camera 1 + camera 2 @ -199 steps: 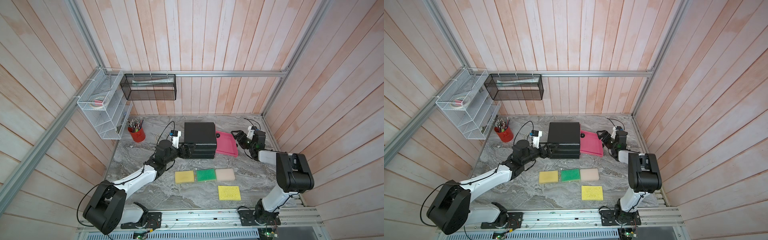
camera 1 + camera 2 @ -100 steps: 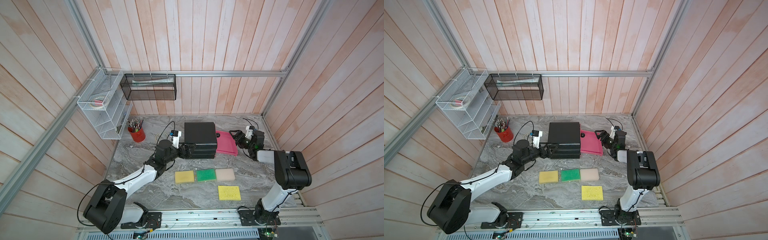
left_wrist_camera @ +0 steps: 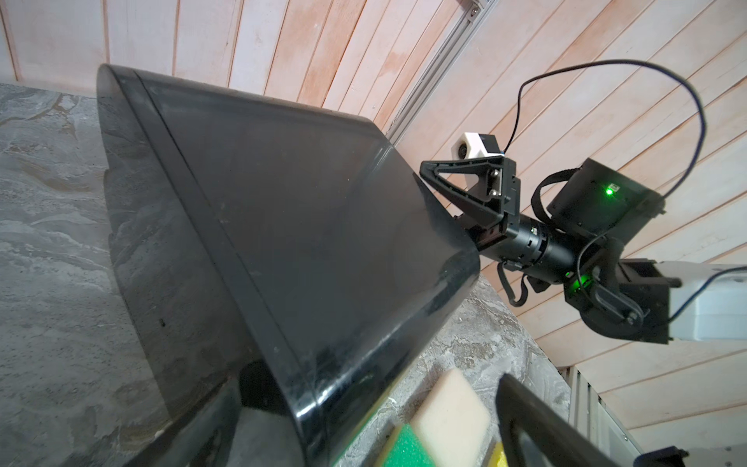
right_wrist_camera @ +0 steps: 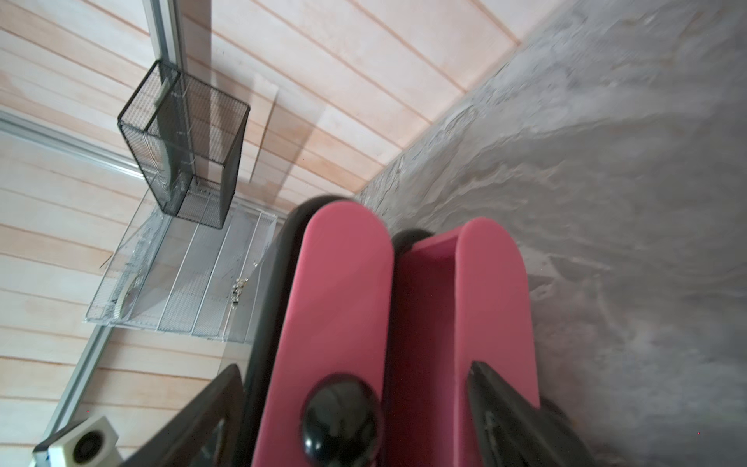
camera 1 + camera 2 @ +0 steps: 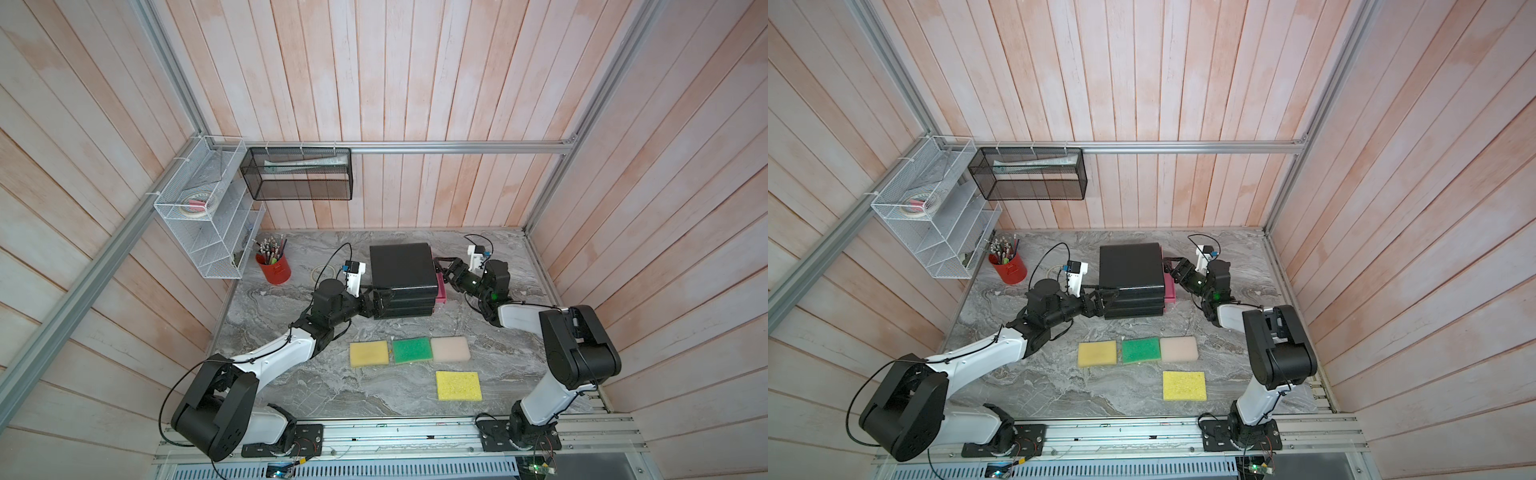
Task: Take the sponge out of the drawer
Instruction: Close the drawer of the storage box.
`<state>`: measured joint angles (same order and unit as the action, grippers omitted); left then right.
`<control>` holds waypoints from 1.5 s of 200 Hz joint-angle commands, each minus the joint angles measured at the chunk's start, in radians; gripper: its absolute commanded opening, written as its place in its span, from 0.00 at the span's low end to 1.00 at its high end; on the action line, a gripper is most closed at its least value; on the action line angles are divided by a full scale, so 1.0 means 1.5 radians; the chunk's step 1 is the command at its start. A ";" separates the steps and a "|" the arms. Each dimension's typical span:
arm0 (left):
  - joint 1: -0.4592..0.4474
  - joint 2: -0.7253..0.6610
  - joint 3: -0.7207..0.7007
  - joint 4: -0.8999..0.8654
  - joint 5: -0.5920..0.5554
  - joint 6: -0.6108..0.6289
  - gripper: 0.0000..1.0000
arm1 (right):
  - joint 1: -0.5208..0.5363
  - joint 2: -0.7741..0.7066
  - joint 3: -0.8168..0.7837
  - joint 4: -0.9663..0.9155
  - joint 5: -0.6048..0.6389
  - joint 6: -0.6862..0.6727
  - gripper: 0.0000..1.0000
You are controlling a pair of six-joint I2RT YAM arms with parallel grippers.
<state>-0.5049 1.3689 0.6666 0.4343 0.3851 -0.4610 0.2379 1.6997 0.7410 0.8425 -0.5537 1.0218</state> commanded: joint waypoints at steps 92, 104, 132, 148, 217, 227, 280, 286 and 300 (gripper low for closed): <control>-0.006 -0.008 0.001 0.020 0.023 0.000 1.00 | 0.012 -0.131 -0.040 -0.104 0.108 -0.056 0.88; -0.007 -0.010 0.000 0.020 0.021 0.000 1.00 | 0.012 -0.133 -0.042 -0.107 0.109 -0.061 0.88; -0.007 -0.009 0.000 0.020 0.020 0.000 1.00 | 0.021 -0.118 -0.047 -0.074 0.074 -0.067 0.89; -0.006 -0.009 -0.002 0.020 0.021 -0.001 1.00 | 0.033 -0.109 -0.045 -0.074 0.073 -0.071 0.89; -0.006 -0.016 -0.006 0.015 0.013 -0.005 1.00 | 0.069 -0.058 -0.043 0.008 0.031 -0.037 0.88; -0.007 -0.017 -0.006 0.014 0.011 -0.005 1.00 | 0.067 -0.068 -0.043 -0.010 0.044 -0.047 0.88; -0.006 -0.019 -0.007 0.011 0.006 -0.001 1.00 | 0.042 -0.160 -0.048 -0.153 0.161 -0.121 0.89; -0.006 -0.019 -0.007 0.011 0.007 -0.001 1.00 | 0.037 -0.167 -0.049 -0.161 0.169 -0.126 0.89; -0.006 -0.019 -0.007 0.011 0.006 0.000 1.00 | 0.025 -0.172 -0.049 -0.170 0.173 -0.134 0.89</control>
<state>-0.5049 1.3609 0.6662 0.4347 0.3885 -0.4671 0.3016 1.4693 0.6704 0.6651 -0.3656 0.8795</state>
